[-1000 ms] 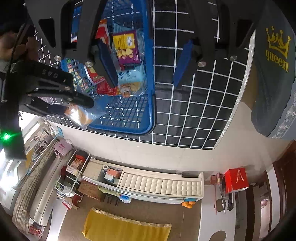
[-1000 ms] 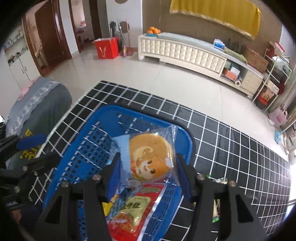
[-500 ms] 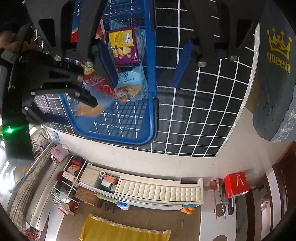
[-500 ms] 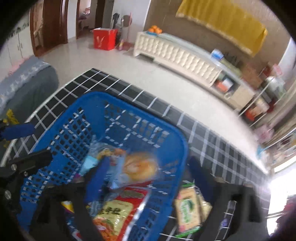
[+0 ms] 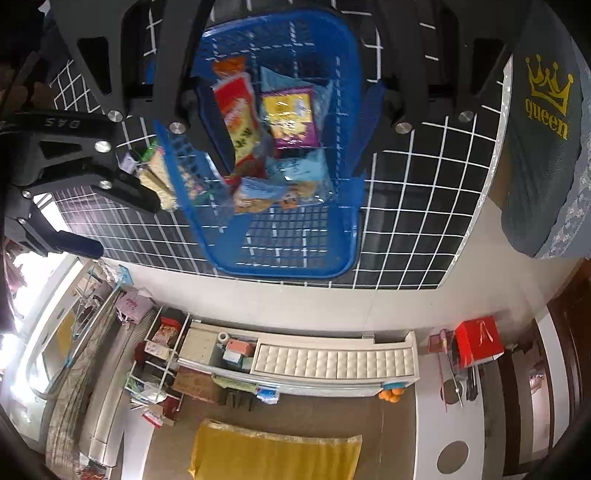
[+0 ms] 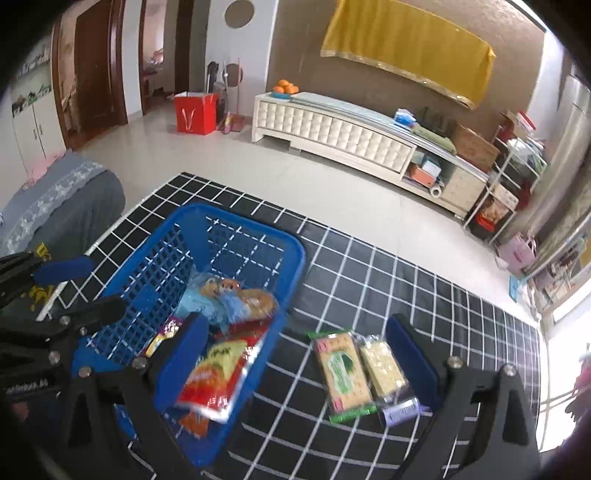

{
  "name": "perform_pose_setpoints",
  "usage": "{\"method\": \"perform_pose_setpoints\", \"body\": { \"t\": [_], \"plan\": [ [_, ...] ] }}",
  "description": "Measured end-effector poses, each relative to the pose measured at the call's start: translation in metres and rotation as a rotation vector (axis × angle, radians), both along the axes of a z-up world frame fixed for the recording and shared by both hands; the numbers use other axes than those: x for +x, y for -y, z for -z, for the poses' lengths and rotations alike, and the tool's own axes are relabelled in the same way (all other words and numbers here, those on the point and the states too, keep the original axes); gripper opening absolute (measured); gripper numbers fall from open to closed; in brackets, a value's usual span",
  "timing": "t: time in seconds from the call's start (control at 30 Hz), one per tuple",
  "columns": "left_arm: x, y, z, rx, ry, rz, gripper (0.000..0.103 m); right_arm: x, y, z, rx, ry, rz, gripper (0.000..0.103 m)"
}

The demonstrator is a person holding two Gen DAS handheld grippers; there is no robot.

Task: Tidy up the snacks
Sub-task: 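Withdraw both tools from the basket toward the cracker packets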

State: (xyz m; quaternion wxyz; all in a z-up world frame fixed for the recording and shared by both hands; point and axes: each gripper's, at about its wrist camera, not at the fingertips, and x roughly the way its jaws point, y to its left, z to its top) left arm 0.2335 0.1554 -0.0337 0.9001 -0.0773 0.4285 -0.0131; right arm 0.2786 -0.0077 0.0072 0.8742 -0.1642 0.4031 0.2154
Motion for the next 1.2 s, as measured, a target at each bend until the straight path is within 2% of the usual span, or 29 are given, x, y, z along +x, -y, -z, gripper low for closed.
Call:
{"method": "perform_pose_setpoints", "body": {
  "t": [0.27, 0.33, 0.6, 0.93, 1.2],
  "plan": [
    [-0.021, 0.042, -0.022, 0.02, 0.034, 0.04, 0.061, -0.028, 0.047, -0.021, 0.076, 0.004, 0.04, 0.099],
    [-0.025, 0.055, -0.026, 0.032, 0.04, 0.056, 0.072, -0.032, 0.059, -0.024, 0.093, 0.003, 0.047, 0.099],
    [-0.03, 0.102, -0.035, 0.059, 0.059, 0.109, 0.075, -0.039, 0.104, -0.026, 0.124, -0.01, 0.089, 0.099],
    [-0.02, 0.157, -0.024, 0.053, 0.033, 0.166, 0.077, -0.041, 0.155, -0.013, 0.133, -0.024, 0.128, 0.099],
    [-0.019, 0.204, -0.002, 0.057, 0.031, 0.176, 0.077, -0.031, 0.196, 0.02, 0.117, -0.065, 0.166, 0.099]
  ]
}}
